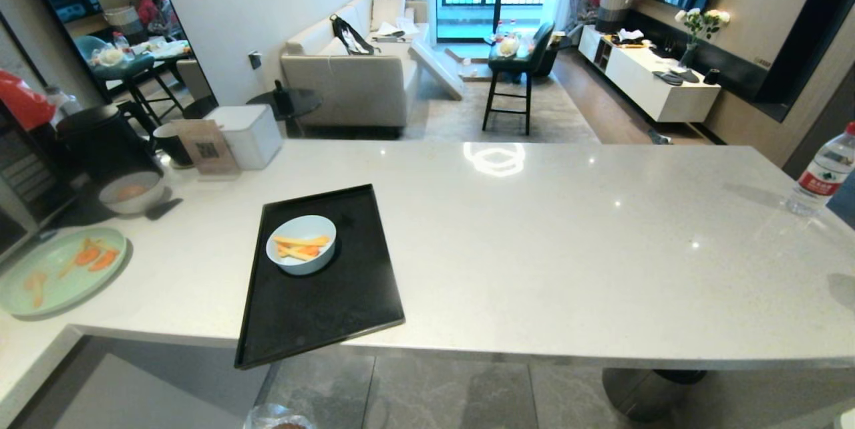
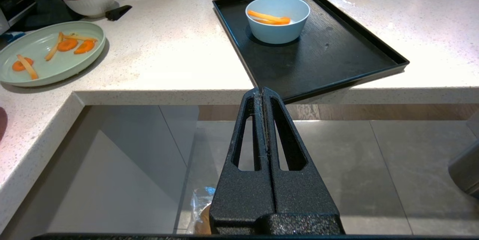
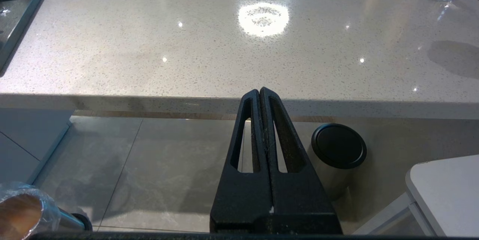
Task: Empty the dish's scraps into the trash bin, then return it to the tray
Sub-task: Pick up the bowl with leftover food
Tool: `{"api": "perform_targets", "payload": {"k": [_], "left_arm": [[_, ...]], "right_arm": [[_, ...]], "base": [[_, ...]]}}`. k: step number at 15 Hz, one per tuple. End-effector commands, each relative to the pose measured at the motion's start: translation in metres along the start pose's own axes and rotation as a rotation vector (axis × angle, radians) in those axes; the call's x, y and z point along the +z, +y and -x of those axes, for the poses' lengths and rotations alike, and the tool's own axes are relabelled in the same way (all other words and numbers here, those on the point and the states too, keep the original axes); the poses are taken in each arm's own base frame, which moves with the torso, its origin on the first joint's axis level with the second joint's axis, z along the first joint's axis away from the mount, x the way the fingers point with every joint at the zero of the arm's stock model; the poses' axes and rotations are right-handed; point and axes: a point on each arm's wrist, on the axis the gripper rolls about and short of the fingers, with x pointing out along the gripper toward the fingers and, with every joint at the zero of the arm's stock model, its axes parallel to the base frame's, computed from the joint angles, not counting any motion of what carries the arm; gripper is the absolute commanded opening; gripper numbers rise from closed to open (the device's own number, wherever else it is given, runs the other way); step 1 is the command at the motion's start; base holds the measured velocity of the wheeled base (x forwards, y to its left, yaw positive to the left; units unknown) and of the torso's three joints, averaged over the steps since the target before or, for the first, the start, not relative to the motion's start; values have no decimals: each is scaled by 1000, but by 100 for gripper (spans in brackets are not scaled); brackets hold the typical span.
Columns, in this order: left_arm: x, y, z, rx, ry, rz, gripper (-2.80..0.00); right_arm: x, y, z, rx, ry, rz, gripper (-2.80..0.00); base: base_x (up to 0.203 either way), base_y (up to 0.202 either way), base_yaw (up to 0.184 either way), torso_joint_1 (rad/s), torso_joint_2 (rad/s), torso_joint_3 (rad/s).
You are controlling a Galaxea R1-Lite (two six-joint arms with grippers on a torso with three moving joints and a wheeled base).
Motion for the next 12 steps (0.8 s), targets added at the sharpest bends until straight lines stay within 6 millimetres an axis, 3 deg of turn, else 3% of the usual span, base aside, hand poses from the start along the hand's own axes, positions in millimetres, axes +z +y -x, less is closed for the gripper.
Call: {"api": "perform_targets", "payload": {"k": [1, 4, 6, 8, 12], "left_arm": [[0, 0, 0, 0, 0, 9, -280], [5, 0, 1, 7, -17, 25, -280], [32, 2, 10, 27, -54, 24, -280], [60, 3, 11, 33, 23, 23, -280], [107, 6, -23, 33, 228, 18, -280]], "right_arm": [[0, 0, 0, 0, -1, 0, -280], [0, 0, 0, 0, 0, 0, -280], [0, 0, 0, 0, -1, 0, -280], [0, 0, 0, 0, -1, 0, -280], [0, 0, 0, 0, -1, 0, -280]], "base": [[0, 0, 0, 0, 0, 0], [0, 0, 0, 0, 0, 0], [0, 0, 0, 0, 0, 0], [0, 0, 0, 0, 0, 0], [0, 0, 0, 0, 0, 0]]}}
